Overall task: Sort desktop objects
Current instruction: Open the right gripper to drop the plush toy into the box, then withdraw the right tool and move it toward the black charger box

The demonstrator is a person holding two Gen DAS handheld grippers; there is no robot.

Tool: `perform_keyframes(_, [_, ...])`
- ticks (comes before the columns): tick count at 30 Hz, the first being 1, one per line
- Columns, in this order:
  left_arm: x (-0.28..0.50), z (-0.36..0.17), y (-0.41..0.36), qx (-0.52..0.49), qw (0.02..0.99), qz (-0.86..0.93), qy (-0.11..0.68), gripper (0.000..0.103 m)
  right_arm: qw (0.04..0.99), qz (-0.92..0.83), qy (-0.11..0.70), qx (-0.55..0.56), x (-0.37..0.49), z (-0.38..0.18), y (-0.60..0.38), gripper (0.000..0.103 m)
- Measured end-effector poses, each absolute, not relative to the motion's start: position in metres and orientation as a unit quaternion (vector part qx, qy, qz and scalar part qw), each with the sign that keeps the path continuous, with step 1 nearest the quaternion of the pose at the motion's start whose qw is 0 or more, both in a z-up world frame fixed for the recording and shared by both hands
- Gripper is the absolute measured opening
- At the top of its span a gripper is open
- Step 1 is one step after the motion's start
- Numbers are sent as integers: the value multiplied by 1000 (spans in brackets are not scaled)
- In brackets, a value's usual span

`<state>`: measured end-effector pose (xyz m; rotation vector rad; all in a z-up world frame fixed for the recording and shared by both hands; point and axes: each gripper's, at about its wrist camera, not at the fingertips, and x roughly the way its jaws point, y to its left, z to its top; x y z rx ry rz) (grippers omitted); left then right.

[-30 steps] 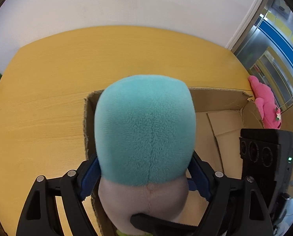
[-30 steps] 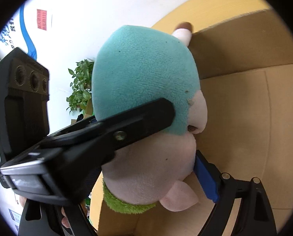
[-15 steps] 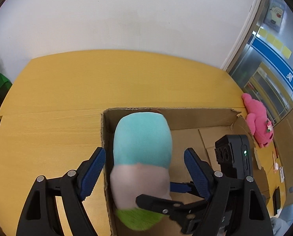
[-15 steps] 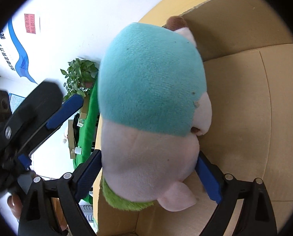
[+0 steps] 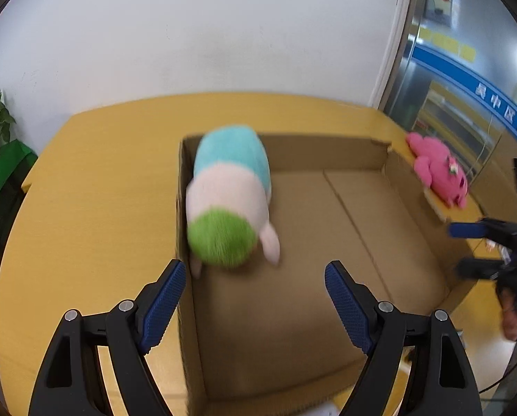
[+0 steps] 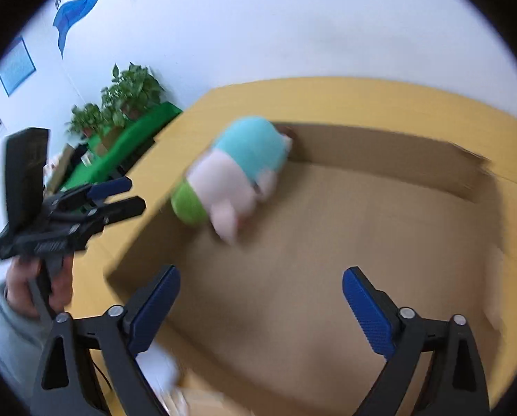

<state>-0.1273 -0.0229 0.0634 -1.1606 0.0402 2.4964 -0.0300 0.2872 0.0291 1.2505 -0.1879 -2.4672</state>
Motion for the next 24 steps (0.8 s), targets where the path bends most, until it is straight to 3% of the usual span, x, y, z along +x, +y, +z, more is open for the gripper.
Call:
perform_keyframes(7, [-93, 17, -12, -455, 174, 873, 27, 86, 66, -863, -107, 489, -11, 3, 349, 97])
perform_keyframes(13, [-72, 12, -6, -461, 161, 872, 26, 85, 68, -879, -69, 467, -22, -4, 341, 97])
perform_keyframes(19, [-58, 18, -8, -458, 137, 878, 27, 86, 51, -886, -91, 451, -5, 4, 342, 97])
perform_keyframes(24, [-12, 65, -3, -379, 145, 914, 27, 86, 28, -922, 15, 385, 40, 50, 303, 97])
